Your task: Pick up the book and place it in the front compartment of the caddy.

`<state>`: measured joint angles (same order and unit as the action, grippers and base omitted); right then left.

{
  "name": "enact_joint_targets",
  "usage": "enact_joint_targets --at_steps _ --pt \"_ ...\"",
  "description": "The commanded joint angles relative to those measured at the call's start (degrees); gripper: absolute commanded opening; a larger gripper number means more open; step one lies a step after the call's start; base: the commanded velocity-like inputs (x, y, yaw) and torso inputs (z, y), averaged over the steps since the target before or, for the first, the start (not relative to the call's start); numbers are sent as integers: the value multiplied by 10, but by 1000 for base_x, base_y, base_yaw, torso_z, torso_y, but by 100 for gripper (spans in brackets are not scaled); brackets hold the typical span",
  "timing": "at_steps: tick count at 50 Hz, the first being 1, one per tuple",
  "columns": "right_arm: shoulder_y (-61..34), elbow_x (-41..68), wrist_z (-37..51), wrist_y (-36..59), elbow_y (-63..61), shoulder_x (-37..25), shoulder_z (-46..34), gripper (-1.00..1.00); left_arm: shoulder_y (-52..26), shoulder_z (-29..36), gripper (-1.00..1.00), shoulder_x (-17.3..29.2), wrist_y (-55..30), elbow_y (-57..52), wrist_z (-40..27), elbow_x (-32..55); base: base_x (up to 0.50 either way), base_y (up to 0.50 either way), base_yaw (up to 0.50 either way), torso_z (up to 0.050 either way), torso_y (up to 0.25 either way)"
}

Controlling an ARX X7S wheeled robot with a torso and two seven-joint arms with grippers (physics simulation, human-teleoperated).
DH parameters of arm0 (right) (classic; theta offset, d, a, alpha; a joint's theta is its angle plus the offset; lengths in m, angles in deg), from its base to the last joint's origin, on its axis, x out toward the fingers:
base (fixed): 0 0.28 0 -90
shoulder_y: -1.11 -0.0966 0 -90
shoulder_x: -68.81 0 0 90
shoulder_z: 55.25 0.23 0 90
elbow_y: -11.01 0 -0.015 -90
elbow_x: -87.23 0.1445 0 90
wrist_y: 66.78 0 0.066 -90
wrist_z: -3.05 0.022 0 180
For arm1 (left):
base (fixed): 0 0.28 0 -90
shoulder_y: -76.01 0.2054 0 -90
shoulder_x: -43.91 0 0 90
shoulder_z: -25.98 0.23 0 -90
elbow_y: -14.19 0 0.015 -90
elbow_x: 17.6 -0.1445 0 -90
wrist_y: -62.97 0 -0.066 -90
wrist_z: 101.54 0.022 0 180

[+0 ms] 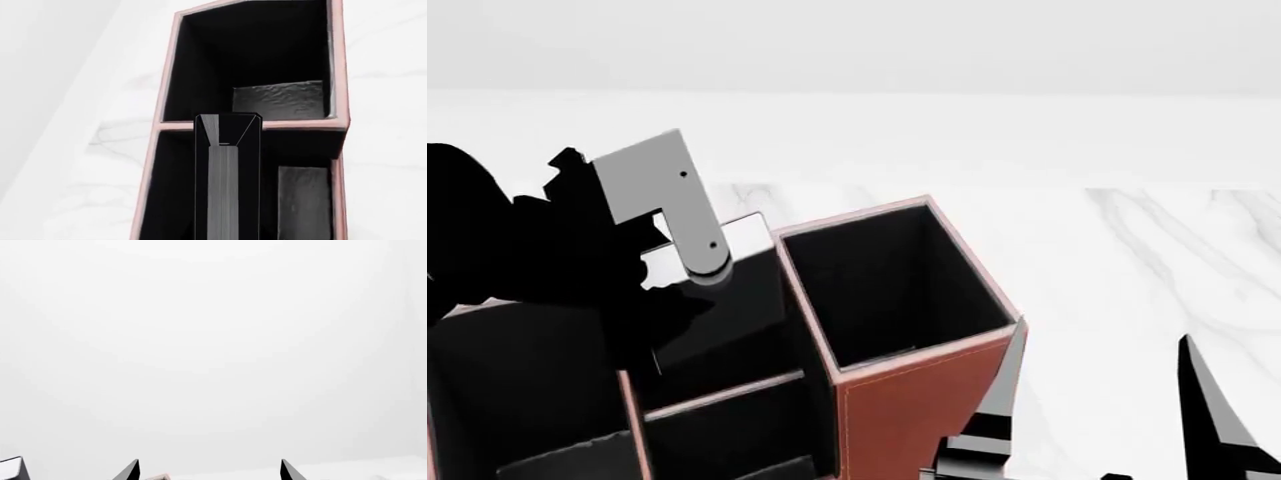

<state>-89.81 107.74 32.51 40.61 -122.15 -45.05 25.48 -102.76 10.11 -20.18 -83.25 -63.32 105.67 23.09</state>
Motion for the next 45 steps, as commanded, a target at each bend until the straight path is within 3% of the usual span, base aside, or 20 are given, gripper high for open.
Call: enact_joint_targets --at_steps 1,25,45 --pt "0 -1 0 -4 7 0 -3 100 9 -4 -100 -3 26 22 -8 -21 0 0 0 0 0" --pt "0 2 2 -10 13 -3 -3 100 46 10 -100 -18 78 80 0 -43 0 0 0 0 1" --pt "-1 6 2 -12 15 -3 -6 100 86 12 -100 -44 177 175 9 -74 0 0 0 0 1"
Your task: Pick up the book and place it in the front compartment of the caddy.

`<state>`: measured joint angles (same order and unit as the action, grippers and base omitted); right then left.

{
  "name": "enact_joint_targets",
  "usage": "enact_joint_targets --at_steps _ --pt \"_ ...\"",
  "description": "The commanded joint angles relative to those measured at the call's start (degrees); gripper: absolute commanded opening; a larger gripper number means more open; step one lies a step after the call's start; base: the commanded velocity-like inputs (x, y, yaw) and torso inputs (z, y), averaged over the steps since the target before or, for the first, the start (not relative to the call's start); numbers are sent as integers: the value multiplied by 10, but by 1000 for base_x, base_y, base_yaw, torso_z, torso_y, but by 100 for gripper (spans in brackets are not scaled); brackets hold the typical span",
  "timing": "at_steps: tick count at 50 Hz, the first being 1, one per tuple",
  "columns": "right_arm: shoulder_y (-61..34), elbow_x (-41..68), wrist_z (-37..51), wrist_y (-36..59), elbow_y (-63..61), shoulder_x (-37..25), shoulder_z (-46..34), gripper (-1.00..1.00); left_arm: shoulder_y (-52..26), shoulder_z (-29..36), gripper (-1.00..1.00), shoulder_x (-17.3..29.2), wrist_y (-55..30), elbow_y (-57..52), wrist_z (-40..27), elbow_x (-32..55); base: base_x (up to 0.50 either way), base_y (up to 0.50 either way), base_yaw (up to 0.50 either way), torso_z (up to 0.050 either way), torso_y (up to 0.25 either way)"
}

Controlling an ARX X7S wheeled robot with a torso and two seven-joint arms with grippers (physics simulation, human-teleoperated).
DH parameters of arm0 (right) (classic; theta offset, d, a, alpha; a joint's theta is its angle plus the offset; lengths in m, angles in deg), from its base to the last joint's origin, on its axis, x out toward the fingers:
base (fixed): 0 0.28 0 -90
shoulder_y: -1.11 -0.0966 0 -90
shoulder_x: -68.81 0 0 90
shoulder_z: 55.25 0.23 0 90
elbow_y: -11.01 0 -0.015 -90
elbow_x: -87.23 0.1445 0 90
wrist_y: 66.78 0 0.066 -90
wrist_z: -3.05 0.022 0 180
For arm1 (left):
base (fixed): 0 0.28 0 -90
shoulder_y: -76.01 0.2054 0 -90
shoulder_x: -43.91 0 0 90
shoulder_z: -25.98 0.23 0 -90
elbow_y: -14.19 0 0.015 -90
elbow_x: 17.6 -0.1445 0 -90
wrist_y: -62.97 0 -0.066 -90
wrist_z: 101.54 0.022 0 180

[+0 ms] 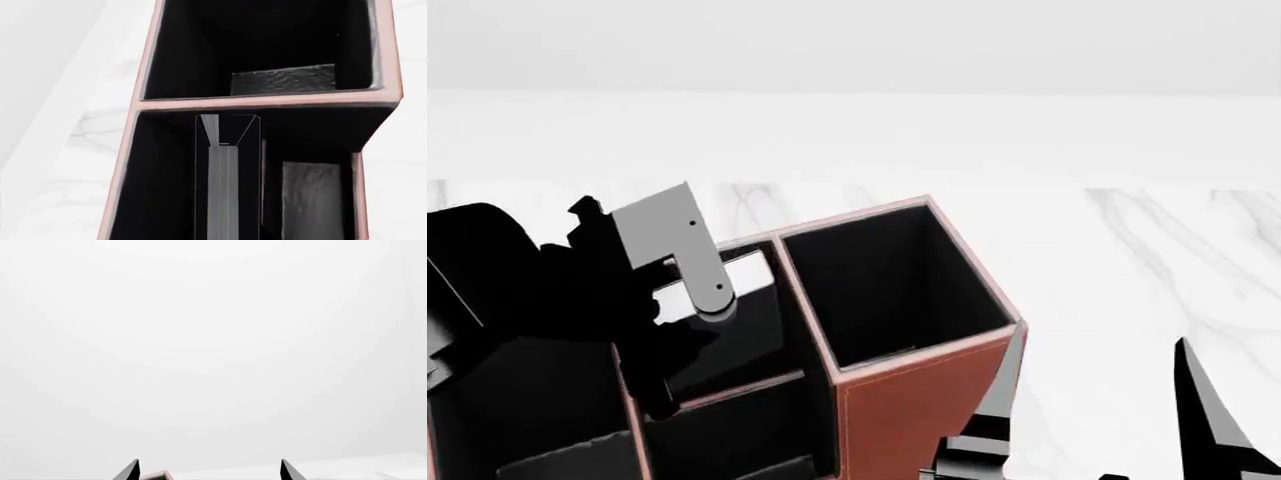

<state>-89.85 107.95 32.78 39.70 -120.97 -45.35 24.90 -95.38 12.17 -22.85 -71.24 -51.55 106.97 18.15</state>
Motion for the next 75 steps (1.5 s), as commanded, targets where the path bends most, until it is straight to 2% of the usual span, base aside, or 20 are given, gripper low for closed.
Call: enact_joint_targets --at_steps 1,13,31,40,50,75 --pt "-1 3 0 -2 3 0 -1 100 14 -8 -100 -19 63 64 -2 -28 0 0 0 0 0" --pt "1 3 0 -6 8 0 -4 100 41 -1 -100 -36 159 133 9 -59 0 0 0 1 2" --pt "2 1 -2 -15 24 1 -9 100 70 9 -100 -78 235 243 39 -81 0 0 0 0 1" --pt "2 -1 -3 -20 34 2 -12 100 78 7 -100 -113 293 338 59 -91 0 0 0 1 1" --pt "1 1 -2 -22 38 2 -12 100 81 5 -100 -177 382 492 89 -107 0 0 0 0 1" --pt "1 2 -2 -29 48 1 -13 100 92 -52 -100 -187 383 506 94 -161 0 0 0 0 1"
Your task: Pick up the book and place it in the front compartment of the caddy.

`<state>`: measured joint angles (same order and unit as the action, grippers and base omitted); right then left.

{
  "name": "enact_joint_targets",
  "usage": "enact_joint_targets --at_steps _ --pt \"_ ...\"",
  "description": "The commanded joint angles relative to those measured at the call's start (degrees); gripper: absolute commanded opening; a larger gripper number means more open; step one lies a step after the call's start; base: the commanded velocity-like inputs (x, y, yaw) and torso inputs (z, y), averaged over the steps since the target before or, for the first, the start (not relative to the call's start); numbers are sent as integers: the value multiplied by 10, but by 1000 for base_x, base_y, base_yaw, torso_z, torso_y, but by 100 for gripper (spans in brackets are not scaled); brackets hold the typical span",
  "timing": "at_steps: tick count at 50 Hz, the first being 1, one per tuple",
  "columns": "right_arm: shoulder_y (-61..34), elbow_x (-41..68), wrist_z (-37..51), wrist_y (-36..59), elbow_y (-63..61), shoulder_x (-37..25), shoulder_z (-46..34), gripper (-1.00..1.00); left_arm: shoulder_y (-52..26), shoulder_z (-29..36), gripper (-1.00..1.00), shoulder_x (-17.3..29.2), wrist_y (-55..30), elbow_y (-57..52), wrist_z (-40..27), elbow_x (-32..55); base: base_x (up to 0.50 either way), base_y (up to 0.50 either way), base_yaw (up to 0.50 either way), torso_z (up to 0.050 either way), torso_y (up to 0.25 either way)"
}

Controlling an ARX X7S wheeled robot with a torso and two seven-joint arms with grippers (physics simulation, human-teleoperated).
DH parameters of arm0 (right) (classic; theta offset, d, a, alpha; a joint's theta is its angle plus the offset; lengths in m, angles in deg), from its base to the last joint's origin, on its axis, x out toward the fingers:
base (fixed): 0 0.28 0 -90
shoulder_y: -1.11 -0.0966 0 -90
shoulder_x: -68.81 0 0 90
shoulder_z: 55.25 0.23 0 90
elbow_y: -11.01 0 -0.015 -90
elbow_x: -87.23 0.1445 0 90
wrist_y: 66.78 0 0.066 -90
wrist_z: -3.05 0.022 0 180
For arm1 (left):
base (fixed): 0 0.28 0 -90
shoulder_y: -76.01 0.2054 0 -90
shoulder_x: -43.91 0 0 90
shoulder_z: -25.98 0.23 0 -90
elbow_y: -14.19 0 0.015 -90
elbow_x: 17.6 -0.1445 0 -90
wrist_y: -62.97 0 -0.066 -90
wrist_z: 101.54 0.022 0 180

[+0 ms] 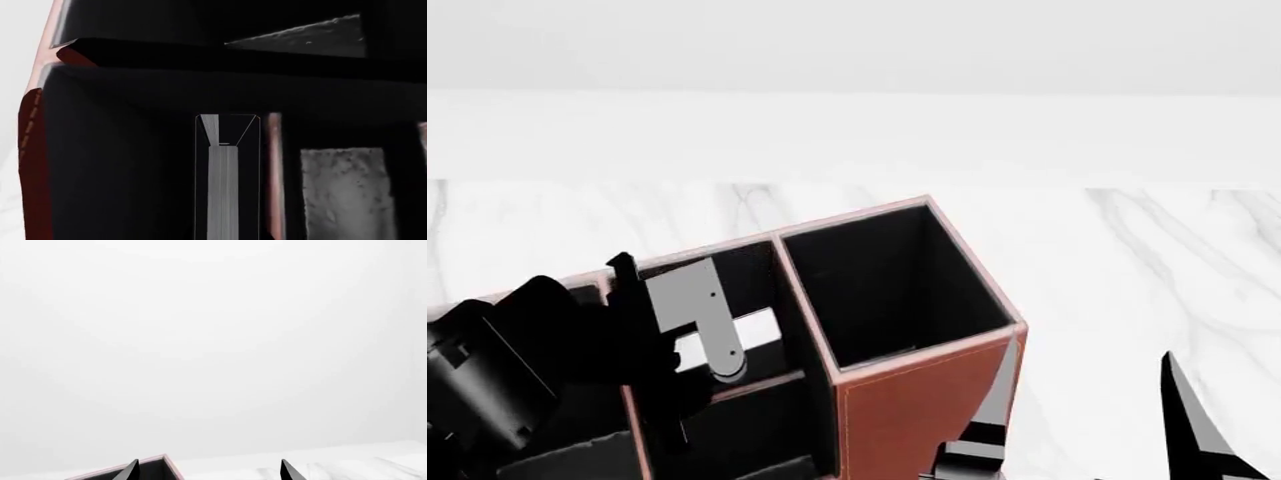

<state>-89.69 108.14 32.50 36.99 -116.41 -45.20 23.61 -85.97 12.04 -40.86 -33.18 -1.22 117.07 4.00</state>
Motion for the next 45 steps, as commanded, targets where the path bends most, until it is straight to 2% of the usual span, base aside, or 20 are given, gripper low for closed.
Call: enact_joint_targets --at_steps 1,7,8,30,32,41,45 --pt "0 1 1 -2 3 -1 -1 100 -1 -52 -100 -7 5 3 -6 -23 0 0 0 0 0" --pt "0 0 2 -1 2 -1 -3 100 0 -70 -100 -8 0 3 -8 -37 0 0 0 0 2" --pt "0 0 2 -1 2 -1 -3 100 0 -71 100 -8 -1 3 -8 -40 0 0 0 0 0" --pt "-1 3 4 -2 -4 -4 -5 100 -4 -105 100 -6 -2 -6 -6 -72 0 0 0 0 0" --pt "-2 3 5 -1 -6 -5 -5 100 -2 -105 100 3 -14 -28 -11 -72 0 0 0 0 0" --pt "-4 5 8 4 -13 -6 -7 100 40 -100 100 115 -168 -330 -56 -56 0 0 0 0 0" --pt "-3 3 7 1 -12 -6 -10 100 50 -103 100 145 -202 -407 -66 -46 0 0 0 0 0"
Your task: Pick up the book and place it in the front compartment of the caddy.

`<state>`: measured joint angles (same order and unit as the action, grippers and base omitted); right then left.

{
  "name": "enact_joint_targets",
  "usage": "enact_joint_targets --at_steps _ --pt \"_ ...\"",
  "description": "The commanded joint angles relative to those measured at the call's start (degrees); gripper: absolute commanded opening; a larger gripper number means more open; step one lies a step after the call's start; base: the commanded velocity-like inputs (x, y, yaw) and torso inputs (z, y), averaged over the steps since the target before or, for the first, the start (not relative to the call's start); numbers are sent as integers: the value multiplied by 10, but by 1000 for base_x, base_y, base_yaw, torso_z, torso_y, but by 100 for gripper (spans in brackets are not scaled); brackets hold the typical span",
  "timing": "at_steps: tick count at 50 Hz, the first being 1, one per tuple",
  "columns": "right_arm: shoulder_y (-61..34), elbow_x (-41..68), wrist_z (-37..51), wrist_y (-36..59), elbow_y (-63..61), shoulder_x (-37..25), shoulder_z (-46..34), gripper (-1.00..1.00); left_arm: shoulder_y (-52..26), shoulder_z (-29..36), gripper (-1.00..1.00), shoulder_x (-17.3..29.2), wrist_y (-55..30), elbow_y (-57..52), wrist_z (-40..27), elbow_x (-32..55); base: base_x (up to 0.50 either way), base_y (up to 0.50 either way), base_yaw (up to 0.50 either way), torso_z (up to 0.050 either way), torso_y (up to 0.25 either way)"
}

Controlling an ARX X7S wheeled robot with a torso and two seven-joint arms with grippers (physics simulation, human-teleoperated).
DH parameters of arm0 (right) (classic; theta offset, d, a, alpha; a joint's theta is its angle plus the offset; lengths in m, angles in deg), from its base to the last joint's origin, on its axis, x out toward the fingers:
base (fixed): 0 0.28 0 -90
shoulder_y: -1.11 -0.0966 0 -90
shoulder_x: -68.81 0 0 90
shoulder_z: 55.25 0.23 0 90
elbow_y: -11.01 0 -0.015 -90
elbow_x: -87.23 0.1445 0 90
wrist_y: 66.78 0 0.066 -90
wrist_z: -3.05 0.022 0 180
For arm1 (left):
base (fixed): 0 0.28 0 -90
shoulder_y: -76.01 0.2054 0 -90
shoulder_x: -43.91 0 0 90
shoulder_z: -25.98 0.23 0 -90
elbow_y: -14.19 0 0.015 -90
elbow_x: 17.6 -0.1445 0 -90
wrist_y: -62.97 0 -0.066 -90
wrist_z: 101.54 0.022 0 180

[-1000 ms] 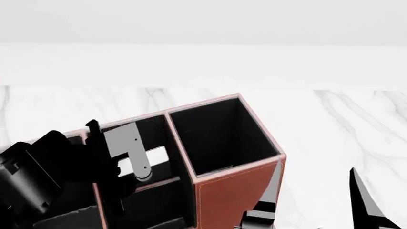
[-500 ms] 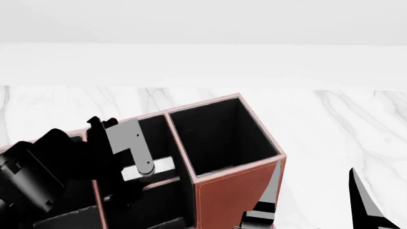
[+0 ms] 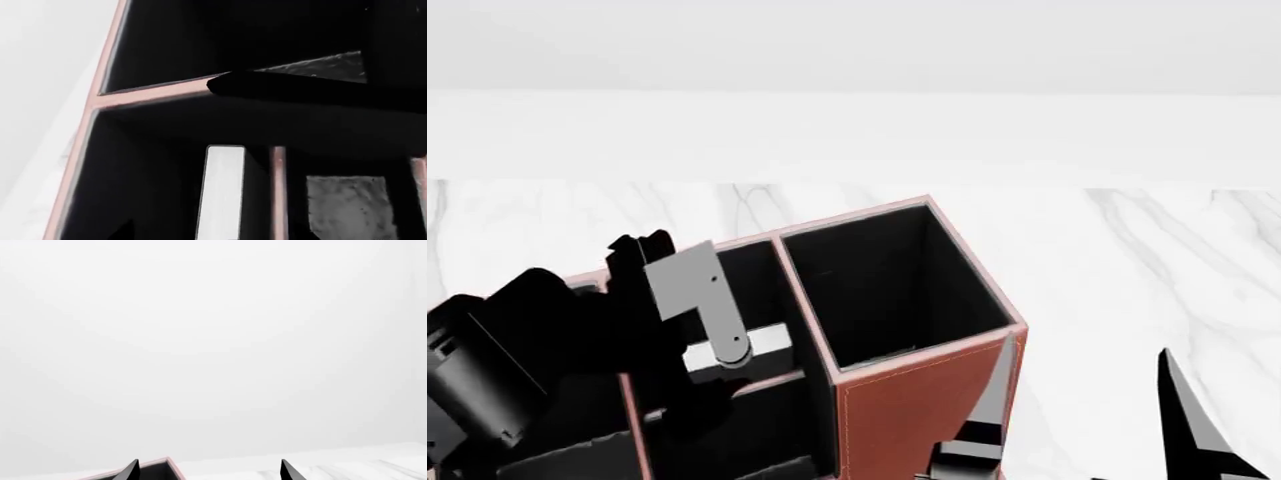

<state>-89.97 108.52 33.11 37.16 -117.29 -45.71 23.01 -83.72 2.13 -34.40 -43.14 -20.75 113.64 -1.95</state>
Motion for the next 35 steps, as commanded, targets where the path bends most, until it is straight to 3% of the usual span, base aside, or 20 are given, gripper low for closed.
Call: enact_joint_targets --at_steps 1,9,20,29,35 --pt "-1 -1 1 0 -3 0 -5 100 32 -13 100 89 -121 -238 -41 24 0 0 0 0 0" --pt "-3 1 4 6 -10 -3 -6 100 52 -36 100 144 -183 -369 -65 60 0 0 0 0 0" --pt "-4 -1 10 14 -23 -8 -5 100 143 -186 100 205 -187 -532 -195 179 0 0 0 0 0" --pt "-7 -4 11 18 -27 -9 -12 100 194 -204 100 228 -144 -581 -252 164 0 0 0 0 0" --pt "-6 -4 13 19 -30 -9 -13 100 217 -189 100 240 -111 -618 -307 102 0 0 0 0 0"
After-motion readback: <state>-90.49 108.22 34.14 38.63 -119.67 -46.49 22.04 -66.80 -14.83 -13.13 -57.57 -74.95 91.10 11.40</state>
